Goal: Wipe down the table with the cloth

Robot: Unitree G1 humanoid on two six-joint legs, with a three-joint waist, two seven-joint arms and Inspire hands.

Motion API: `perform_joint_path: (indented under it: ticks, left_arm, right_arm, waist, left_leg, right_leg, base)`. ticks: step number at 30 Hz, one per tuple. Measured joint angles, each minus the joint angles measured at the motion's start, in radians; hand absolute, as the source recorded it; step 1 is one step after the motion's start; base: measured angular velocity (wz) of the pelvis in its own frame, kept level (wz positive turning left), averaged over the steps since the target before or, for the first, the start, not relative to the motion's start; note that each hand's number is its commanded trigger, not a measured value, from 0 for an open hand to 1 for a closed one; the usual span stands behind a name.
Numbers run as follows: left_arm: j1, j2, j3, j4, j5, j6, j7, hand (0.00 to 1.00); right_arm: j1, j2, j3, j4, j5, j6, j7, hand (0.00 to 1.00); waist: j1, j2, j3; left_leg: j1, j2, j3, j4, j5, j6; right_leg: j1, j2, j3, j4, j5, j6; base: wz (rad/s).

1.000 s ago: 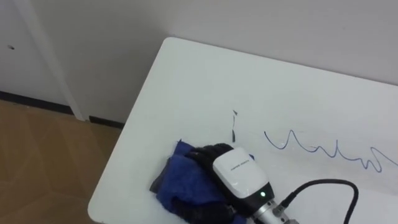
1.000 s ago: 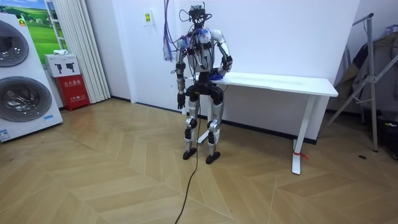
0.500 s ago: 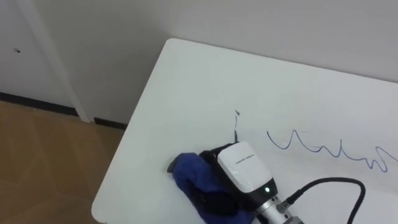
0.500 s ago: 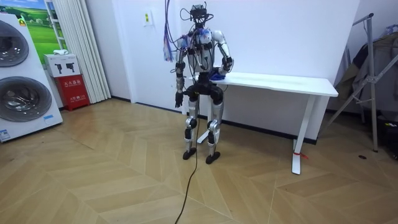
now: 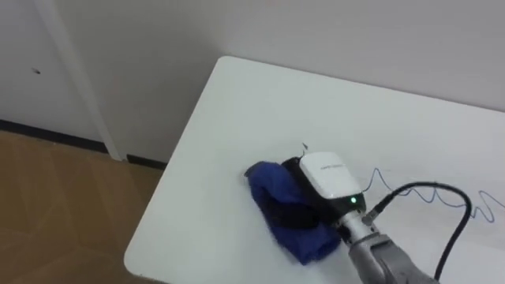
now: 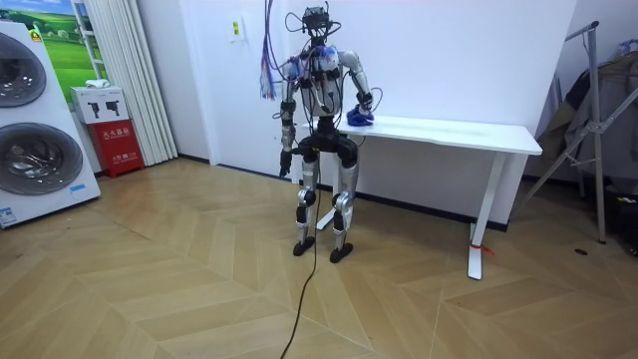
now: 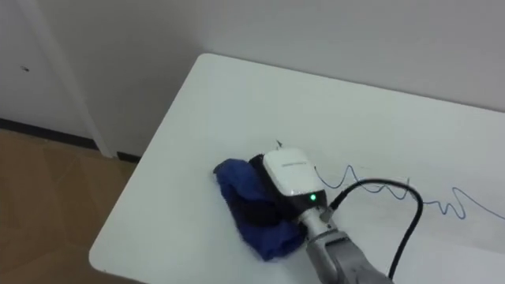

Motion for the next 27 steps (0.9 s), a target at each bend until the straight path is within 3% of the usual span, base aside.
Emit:
perform_joint_path:
  ticks: [4, 10, 13, 17, 20, 27]
  left_arm:
    - [0.054, 0.003, 0.014, -0.006, -0.004, 0.032, -0.005, 0.0]
    - [0.077, 0.016, 0.064, -0.017, -0.001, 0.034, -0.049, 0.0]
    - [0.075, 0.034, 0.065, -0.033, -0.002, 0.034, -0.051, 0.0]
    - [0.073, 0.043, 0.085, -0.057, -0.003, 0.025, -0.051, 0.0]
    - [0.075, 0.043, 0.115, -0.088, 0.0, 0.016, -0.051, 0.0]
    - [0.077, 0.043, 0.142, -0.092, -0.001, 0.012, -0.037, 0.0]
  right_arm:
    - [-0.04, -0.02, -0.146, 0.156, 0.084, 0.047, -0.013, 1.0]
    - [-0.022, -0.052, -0.315, 0.276, 0.132, 0.036, -0.065, 1.0]
    - [0.032, -0.06, -0.326, 0.281, 0.131, 0.029, -0.112, 1.0]
    - [0.085, -0.06, -0.371, 0.329, 0.107, 0.025, -0.16, 1.0]
    - [0.128, -0.06, -0.42, 0.344, 0.095, 0.022, -0.198, 1.0]
    - [0.196, -0.055, -0.459, 0.311, 0.085, 0.038, -0.232, 1.0]
  waist:
    - [-0.018, -0.007, -0.0003]
    - [-0.049, -0.005, -0.0006]
    - [-0.08, -0.01, -0.0051]
    - [-0.096, -0.023, -0.0134]
    - [-0.099, -0.026, -0.0136]
    - [-0.112, -0.034, -0.0146]
  left_leg:
    - [0.005, -0.014, -0.021, 0.013, 0.001, 0.001]
    - [0.007, -0.026, -0.022, 0.015, 0.001, 0.002]
    - [0.01, -0.031, -0.018, 0.018, 0.001, 0.002]
    - [0.022, -0.035, -0.01, 0.022, 0.001, 0.002]
    - [0.024, -0.031, 0.011, 0.022, -0.009, 0.018]
    - [0.032, -0.034, 0.016, 0.025, -0.012, 0.023]
  right_leg:
    - [0.028, -0.017, -0.039, 0.0, -0.018, 0.012]
    - [0.041, -0.033, -0.055, 0.0, -0.027, 0.024]
    - [0.05, -0.039, -0.064, 0.0, -0.03, 0.029]
    - [0.059, -0.043, -0.066, 0.004, -0.032, 0.031]
    - [0.056, -0.04, -0.051, 0.011, -0.034, 0.032]
    - [0.07, -0.042, -0.048, 0.018, -0.036, 0.035]
  base:
    - [0.3]
    - [0.13]
    - [0.09]
    - [0.0]
    - [-0.06]
    - [0.0]
